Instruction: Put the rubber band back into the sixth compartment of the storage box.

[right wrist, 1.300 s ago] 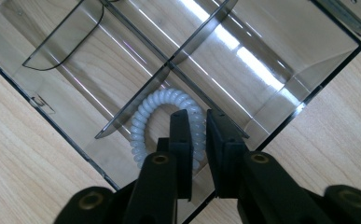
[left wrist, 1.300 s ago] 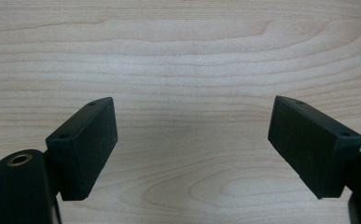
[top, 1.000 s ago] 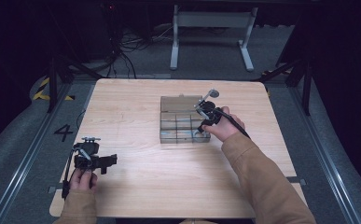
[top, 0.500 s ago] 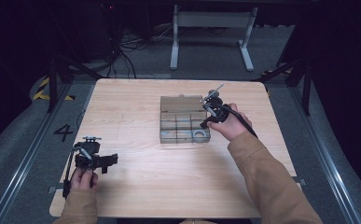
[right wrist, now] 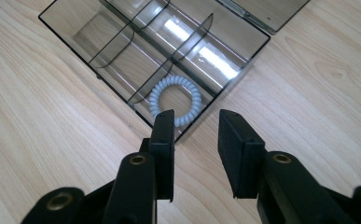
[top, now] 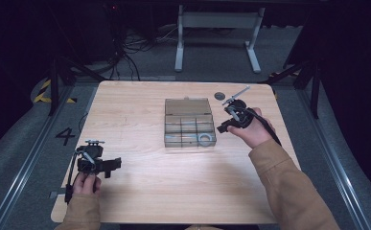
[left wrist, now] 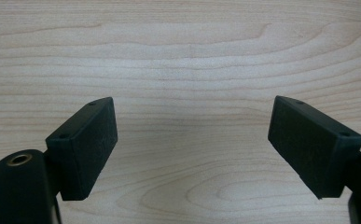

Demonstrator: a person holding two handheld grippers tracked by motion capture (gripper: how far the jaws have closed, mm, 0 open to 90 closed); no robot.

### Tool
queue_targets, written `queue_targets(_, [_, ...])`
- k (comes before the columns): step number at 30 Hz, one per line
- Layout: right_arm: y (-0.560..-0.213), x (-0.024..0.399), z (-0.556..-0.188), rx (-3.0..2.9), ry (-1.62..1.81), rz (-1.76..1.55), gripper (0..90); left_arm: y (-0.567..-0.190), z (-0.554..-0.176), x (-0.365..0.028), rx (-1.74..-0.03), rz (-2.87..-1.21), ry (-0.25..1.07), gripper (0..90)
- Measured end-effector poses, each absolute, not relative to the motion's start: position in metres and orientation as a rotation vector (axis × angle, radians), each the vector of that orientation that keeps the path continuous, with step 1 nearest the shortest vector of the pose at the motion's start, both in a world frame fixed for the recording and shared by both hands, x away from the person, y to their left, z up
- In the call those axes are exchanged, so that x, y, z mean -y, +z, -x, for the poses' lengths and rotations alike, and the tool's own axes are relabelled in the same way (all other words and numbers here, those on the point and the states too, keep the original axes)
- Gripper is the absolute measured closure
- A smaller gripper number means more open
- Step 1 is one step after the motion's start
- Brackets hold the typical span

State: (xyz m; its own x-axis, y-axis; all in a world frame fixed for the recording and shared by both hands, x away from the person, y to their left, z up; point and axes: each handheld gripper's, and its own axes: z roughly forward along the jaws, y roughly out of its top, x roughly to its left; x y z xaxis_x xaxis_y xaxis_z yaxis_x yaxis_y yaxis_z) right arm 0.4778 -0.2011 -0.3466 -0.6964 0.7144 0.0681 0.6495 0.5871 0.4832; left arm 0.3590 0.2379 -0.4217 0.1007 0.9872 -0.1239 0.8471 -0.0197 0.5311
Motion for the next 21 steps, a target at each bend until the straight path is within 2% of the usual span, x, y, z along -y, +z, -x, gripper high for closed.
queue_targets(21, [-0.335,0.258,-0.435,-2.610,0.783,-1.208,62.9,-0.421,-0.362,-0.237,-1.784,-1.909,0.381,16.3])
